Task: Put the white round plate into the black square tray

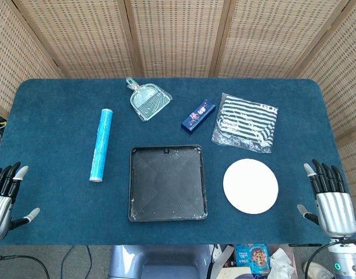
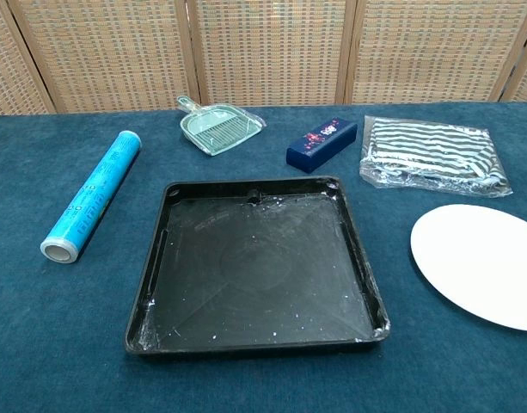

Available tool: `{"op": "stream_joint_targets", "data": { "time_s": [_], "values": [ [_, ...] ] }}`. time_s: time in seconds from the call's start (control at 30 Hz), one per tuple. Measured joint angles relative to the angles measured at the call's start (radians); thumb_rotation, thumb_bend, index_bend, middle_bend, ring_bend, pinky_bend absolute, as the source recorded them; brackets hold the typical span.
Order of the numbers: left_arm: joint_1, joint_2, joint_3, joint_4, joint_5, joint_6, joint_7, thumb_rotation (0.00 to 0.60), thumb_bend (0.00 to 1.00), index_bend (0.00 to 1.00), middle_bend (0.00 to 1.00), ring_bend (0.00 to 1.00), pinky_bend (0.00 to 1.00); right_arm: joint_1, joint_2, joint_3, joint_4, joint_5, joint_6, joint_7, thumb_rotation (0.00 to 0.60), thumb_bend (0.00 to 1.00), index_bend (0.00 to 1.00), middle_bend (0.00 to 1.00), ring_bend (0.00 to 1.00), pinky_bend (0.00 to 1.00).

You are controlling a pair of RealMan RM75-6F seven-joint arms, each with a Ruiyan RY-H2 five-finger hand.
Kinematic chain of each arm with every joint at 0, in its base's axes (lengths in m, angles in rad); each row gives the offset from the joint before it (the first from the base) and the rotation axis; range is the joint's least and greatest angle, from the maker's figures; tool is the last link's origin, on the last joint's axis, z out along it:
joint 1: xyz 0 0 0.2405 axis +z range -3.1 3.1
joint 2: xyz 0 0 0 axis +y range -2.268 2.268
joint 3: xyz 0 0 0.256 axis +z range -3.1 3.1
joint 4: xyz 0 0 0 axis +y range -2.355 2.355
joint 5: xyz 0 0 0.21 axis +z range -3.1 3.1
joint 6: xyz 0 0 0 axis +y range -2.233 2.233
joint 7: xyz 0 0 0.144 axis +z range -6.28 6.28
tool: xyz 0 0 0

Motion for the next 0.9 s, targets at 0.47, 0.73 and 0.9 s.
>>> {"op": "stream_joint_targets", "data": {
  "time_s": [0.47,0.73,0.9],
  "values": [
    [-0.004,0.001,-0.004,-0.007,-0.019,-0.022,0.012,0.6,0.0,0.0,0.0,0.0,0.0,0.023,-0.034,-0.034,0.024,-0.029,-0.066,-0.024,0.6,0.0,0.0,0.0,0.0,0.0],
    [-0.013,-0.008,-0.016,-0.005,-0.05,-0.044,0.029,0.6,0.0,0.0,0.0,0.0,0.0,0.082,-0.178,-0.102,0.176,-0.109,-0.203,-0.114,0.6,0.0,0.0,0.0,0.0,0.0],
    [-0.019,-0.012,-0.021,-0.005,-0.064,-0.058,0.037,0.6,0.0,0.0,0.0,0.0,0.0,0.118,-0.264,-0.109,0.277,-0.127,-0.249,-0.117,0.6,0.0,0.0,0.0,0.0,0.0]
  ]
}}
